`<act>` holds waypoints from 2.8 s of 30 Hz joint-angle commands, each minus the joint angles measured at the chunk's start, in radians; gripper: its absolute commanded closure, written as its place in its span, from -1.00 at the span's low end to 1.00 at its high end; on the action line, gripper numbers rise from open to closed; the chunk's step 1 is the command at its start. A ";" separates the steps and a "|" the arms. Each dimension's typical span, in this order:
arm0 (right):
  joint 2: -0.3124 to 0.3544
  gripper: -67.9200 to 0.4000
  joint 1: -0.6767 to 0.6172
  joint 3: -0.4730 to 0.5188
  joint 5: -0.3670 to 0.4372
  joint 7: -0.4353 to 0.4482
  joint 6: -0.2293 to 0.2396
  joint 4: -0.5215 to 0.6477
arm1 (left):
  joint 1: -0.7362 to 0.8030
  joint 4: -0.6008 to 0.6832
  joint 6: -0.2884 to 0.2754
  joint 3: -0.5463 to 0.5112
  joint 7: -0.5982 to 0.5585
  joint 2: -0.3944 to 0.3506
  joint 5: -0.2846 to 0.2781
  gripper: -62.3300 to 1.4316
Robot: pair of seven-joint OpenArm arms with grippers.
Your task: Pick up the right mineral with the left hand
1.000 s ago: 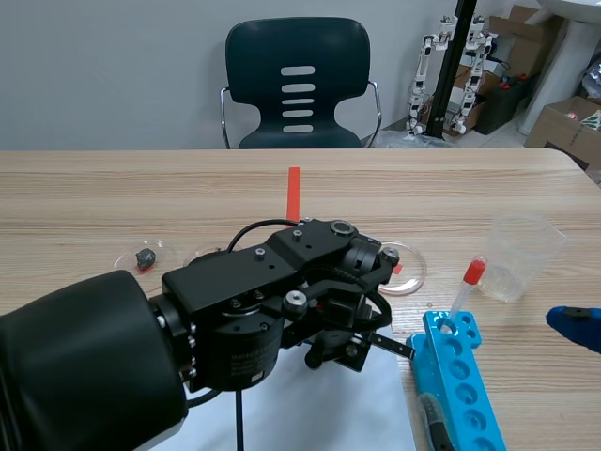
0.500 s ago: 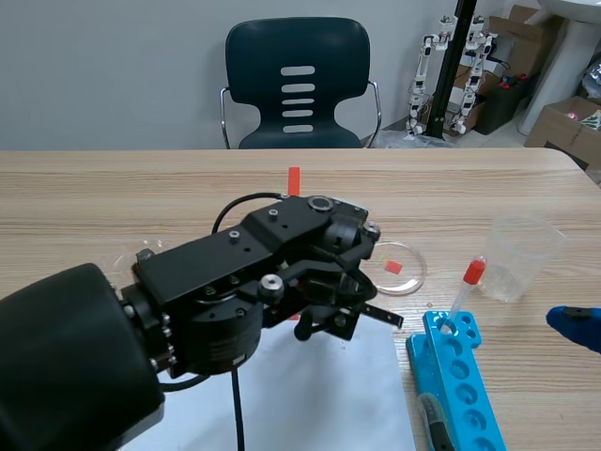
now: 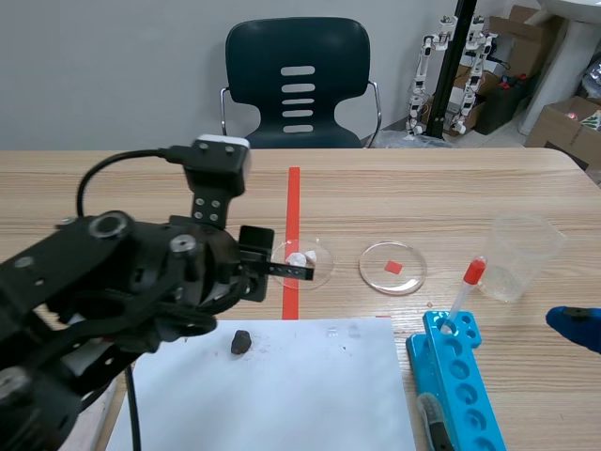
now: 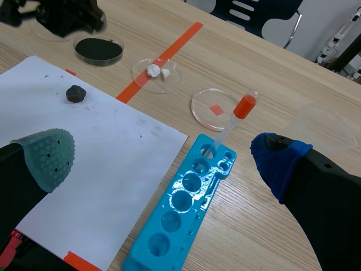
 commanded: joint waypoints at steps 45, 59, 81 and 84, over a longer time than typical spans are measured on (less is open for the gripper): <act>0.005 -1.00 0.009 0.001 0.006 0.014 -0.003 0.023 | 0.886 0.333 -0.720 -0.478 -1.011 -0.170 0.142 0.54; 0.005 -1.00 0.009 0.001 0.006 0.014 -0.003 0.023 | 0.885 0.333 -0.720 -0.478 -1.008 -0.169 0.141 0.54; 0.005 -1.00 0.009 0.001 0.006 0.014 -0.003 0.023 | 0.885 0.333 -0.720 -0.478 -0.907 -0.169 0.141 0.54; 0.005 -1.00 0.009 0.001 0.006 0.014 -0.003 0.023 | 0.885 0.333 -0.720 -0.478 -0.907 -0.169 0.141 0.54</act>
